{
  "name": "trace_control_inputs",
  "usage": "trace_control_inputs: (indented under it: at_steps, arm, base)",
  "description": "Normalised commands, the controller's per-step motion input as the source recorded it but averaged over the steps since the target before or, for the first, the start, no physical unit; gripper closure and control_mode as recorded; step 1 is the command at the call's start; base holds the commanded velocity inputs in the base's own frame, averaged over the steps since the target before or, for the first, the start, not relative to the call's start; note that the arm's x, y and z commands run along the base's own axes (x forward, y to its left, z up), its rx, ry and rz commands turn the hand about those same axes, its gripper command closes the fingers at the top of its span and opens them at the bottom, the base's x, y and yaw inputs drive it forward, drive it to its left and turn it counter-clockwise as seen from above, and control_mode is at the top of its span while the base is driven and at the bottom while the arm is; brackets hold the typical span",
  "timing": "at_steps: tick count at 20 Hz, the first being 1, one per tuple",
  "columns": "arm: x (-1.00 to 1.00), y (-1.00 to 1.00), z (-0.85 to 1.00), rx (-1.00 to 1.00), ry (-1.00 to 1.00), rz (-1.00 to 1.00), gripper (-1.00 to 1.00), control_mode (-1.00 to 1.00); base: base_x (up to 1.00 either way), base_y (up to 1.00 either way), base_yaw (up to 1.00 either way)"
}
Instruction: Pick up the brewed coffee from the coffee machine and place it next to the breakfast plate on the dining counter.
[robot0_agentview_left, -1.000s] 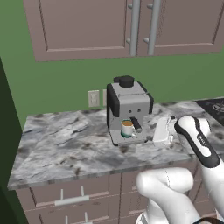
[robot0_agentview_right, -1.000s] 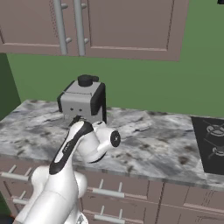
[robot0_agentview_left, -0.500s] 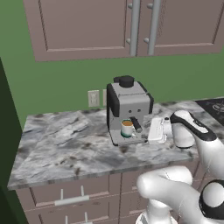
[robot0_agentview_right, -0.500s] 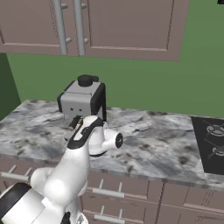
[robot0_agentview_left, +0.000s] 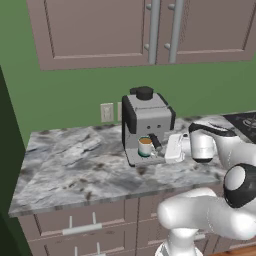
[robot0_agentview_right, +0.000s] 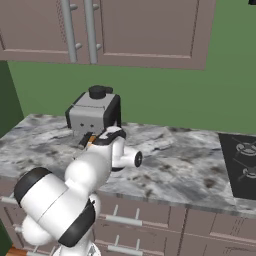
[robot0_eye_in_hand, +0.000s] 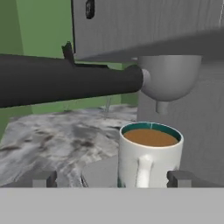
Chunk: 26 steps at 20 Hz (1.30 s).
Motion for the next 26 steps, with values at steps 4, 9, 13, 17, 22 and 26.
trace_control_inputs:
  at_steps: [4, 9, 13, 17, 22, 26]
  arm:
    - [0.3, 0.0, -0.27, 0.0, 0.0, 0.0, -1.0, -1.0]
    - [0.31, 0.0, -0.28, 0.0, 0.0, 0.0, -1.0, -1.0]
    - [0.33, 0.0, -0.22, 0.0, 0.0, 0.0, -1.0, -1.0]
    - [0.31, 0.01, -0.08, 0.0, 0.0, 0.0, -1.0, -1.0]
    - [0.22, 0.15, 0.0, 0.0, 0.0, 0.0, -1.0, -1.0]
    - [0.13, 0.25, 0.0, 0.0, 0.01, 0.0, 1.0, -1.0]
  base:
    - [0.0, 0.0, 0.0]
    - [0.0, 0.0, 0.0]
    - [0.0, 0.0, 0.0]
    - [0.0, 0.0, 0.0]
    - [0.0, 0.0, 0.0]
    - [0.0, 0.0, 0.0]
